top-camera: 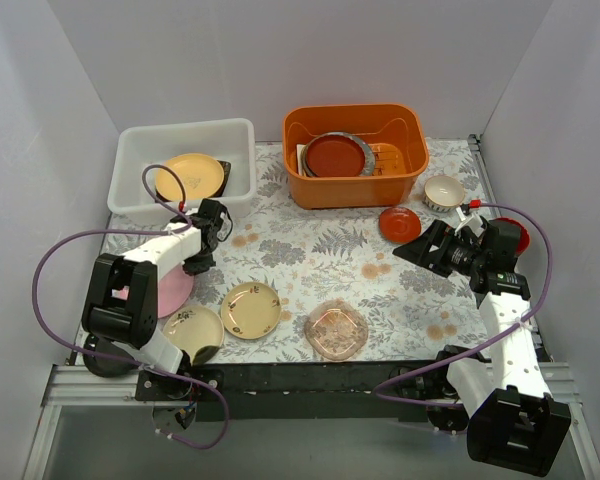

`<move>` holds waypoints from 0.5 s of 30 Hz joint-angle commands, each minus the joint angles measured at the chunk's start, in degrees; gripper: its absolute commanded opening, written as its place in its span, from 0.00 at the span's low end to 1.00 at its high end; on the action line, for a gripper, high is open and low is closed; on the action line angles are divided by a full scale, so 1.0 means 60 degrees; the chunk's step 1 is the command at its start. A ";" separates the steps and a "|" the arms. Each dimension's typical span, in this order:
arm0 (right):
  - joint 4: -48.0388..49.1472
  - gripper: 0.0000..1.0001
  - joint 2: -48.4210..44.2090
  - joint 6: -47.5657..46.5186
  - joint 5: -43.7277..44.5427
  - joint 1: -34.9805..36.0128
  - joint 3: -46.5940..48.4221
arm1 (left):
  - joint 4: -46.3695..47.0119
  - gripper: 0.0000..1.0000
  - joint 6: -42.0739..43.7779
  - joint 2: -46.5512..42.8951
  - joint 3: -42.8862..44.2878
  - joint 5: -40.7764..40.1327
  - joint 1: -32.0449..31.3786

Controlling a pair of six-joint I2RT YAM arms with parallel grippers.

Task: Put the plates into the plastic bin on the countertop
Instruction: Pick up the plate from the corner of the board, then place the plate in the plastic bin.

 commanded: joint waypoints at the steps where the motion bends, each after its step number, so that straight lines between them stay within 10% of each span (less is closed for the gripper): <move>1: 0.0274 0.98 -0.0163 -0.0043 -0.0096 -0.0040 -0.0080 | -0.0077 0.00 -0.0237 -0.0416 0.0722 -0.0402 -0.0037; 15: 0.0333 0.98 -0.0192 -0.0014 -0.0111 -0.0026 -0.0183 | -0.0970 0.00 -0.0427 -0.1133 0.1733 -0.0314 -0.0037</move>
